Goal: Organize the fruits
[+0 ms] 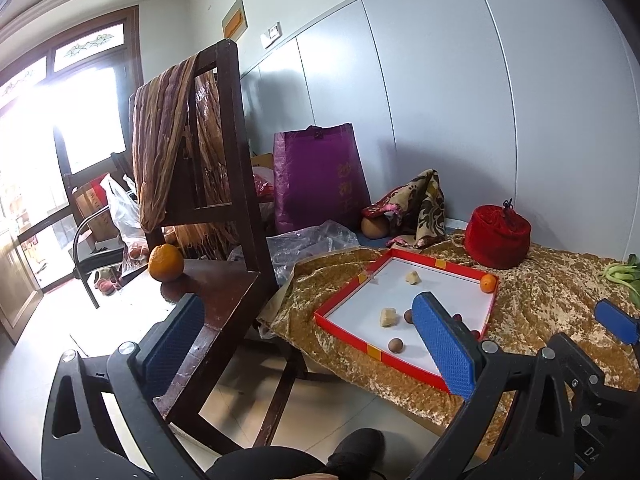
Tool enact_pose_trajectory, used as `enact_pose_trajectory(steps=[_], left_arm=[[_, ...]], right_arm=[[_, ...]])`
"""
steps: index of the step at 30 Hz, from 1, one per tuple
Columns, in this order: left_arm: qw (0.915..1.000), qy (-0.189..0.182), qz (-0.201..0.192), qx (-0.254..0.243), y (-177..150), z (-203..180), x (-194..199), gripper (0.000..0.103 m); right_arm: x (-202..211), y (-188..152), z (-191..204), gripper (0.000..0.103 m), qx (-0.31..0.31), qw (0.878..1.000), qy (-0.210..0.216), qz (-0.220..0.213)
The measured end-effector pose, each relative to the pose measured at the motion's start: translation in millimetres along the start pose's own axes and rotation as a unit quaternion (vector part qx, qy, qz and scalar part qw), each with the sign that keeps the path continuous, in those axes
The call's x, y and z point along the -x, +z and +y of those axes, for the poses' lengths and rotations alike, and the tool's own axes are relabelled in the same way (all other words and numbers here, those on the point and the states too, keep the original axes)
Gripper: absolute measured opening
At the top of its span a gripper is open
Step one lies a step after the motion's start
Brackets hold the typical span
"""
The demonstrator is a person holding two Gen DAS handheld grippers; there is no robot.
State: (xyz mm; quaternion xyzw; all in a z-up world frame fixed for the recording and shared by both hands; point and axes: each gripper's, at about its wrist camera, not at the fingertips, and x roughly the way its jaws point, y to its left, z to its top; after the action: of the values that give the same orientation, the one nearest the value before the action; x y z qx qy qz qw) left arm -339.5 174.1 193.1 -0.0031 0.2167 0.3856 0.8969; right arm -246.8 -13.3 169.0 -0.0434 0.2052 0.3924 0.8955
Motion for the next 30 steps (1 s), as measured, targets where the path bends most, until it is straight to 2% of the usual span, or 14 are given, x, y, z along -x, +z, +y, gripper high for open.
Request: enact_pose_trajectory(steps=[11, 20, 30], left_arm=[[0.9998, -0.009, 0.015, -0.003, -12, -5, -14, 0.103], [0.9995, -0.012, 0.030, -0.003, -20, -5, -27, 0.103], [0.9992, -0.009, 0.036, 0.018, -16, 12, -18, 0.103]], right_arm=[[-15, -4, 6, 0.075, 0.002, 1.000, -0.007, 0.020], [-35, -1, 2, 0.075, -0.032, 0.999, -0.019, 0.033], [-41, 1, 9, 0.075, -0.030, 0.999, -0.016, 0.032]])
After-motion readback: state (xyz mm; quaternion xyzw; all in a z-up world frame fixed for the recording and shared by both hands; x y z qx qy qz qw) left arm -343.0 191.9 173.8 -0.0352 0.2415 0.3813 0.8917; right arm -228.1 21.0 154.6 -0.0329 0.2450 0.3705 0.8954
